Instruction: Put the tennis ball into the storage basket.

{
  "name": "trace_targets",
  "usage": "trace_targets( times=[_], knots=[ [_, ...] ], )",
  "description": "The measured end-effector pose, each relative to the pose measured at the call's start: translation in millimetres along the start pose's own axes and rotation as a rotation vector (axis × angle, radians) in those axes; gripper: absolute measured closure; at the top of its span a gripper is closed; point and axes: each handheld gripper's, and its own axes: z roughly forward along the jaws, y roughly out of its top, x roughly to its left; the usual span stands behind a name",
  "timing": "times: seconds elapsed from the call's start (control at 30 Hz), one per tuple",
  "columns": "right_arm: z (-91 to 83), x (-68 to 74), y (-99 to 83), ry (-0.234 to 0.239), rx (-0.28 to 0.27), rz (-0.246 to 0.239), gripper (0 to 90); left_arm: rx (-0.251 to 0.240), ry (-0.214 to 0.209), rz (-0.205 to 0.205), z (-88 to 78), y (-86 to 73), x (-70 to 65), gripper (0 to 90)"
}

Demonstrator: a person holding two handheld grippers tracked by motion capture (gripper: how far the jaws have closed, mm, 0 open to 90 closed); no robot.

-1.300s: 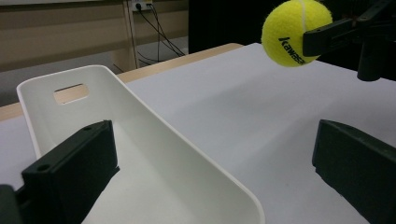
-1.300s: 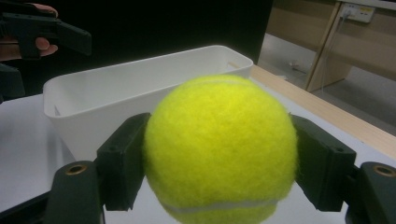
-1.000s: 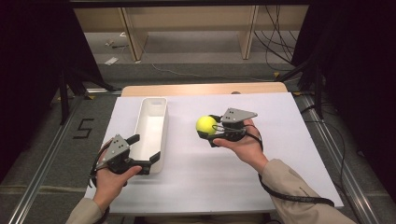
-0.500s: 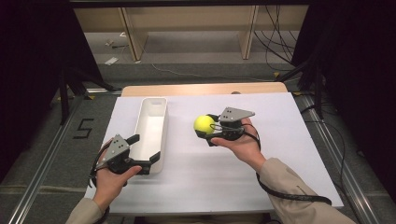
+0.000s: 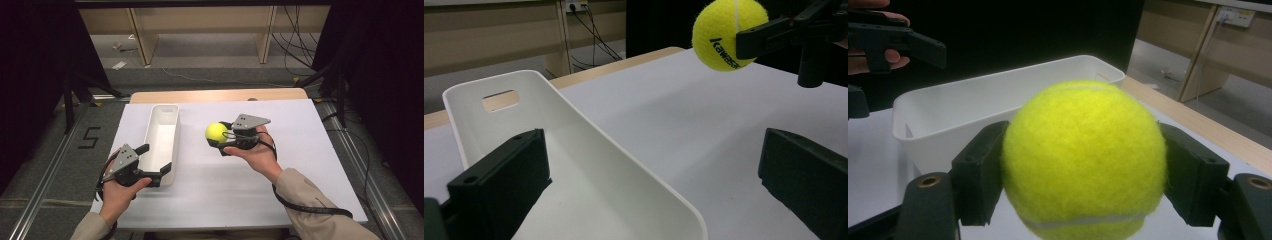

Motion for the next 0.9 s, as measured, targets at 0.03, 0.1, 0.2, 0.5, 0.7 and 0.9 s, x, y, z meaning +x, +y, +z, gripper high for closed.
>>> trace_targets(
  times=[0.03, 0.1, 0.2, 0.5, 0.7, 0.9],
  knots=[
    [0.5, 0.3, 0.1, 0.0, -0.001, 0.002, 27.8, 0.0, 0.0, 0.0, 0.0, 0.0, 0.0, 0.0],
    [1.3, 0.4, 0.5, 0.001, -0.001, 0.001, 27.7, -0.001, 0.0, 0.0, 0.1, 0.0, -0.1, 0.0],
    [2.4, 0.8, 1.4, 0.001, -0.004, 0.001, 27.8, 0.0, 0.0, 0.0, 0.0, 0.0, 0.0, 0.0],
    [5.1, 1.5, 2.7, 0.003, -0.005, 0.0, 27.8, 0.0, 0.0, 0.001, 0.0, 0.0, 0.0, 0.0],
    [7.0, 1.8, 4.3, 0.005, -0.007, 0.001, 27.8, -0.001, 0.0, 0.001, -0.1, 0.1, -0.1, 0.0],
    [9.9, 2.6, 5.5, 0.007, -0.01, -0.003, 27.8, -0.001, -0.002, 0.0, 0.0, 0.0, 0.0, 0.0]
  ],
)
